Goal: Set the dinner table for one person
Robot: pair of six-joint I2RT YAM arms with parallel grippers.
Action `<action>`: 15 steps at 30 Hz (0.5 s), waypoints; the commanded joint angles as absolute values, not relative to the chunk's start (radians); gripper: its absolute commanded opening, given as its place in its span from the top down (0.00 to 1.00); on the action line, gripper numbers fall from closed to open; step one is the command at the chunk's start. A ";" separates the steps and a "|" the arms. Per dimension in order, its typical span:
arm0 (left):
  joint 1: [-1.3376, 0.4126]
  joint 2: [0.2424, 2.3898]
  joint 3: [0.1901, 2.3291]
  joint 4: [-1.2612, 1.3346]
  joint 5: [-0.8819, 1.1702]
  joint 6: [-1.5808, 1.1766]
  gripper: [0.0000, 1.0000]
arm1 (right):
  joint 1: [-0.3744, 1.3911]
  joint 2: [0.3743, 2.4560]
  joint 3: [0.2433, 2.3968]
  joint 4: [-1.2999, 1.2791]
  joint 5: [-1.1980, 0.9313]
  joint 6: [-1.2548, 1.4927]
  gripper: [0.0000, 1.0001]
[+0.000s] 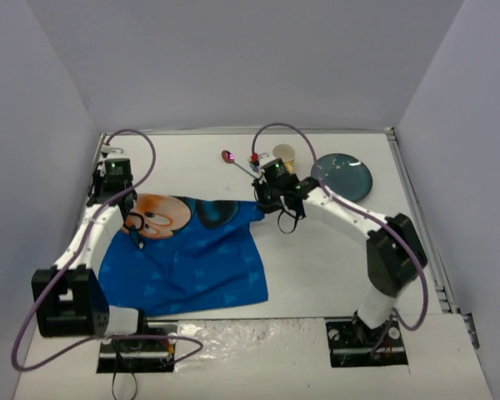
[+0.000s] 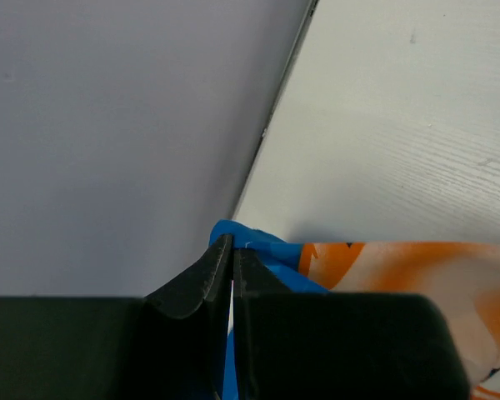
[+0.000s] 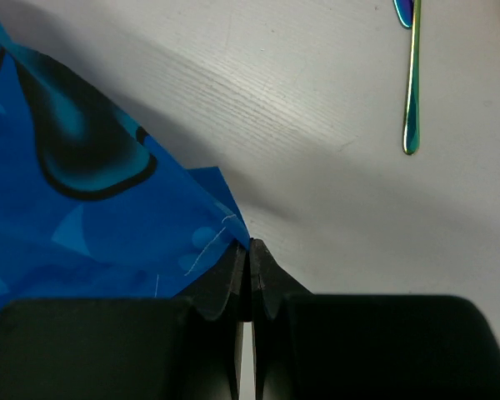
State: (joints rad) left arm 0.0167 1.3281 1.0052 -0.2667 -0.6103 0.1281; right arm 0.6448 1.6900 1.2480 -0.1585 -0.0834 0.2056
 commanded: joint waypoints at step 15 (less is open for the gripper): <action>0.160 1.660 1.221 -0.026 -0.591 -0.059 0.98 | 0.562 2.076 1.666 -0.009 -0.021 0.119 0.96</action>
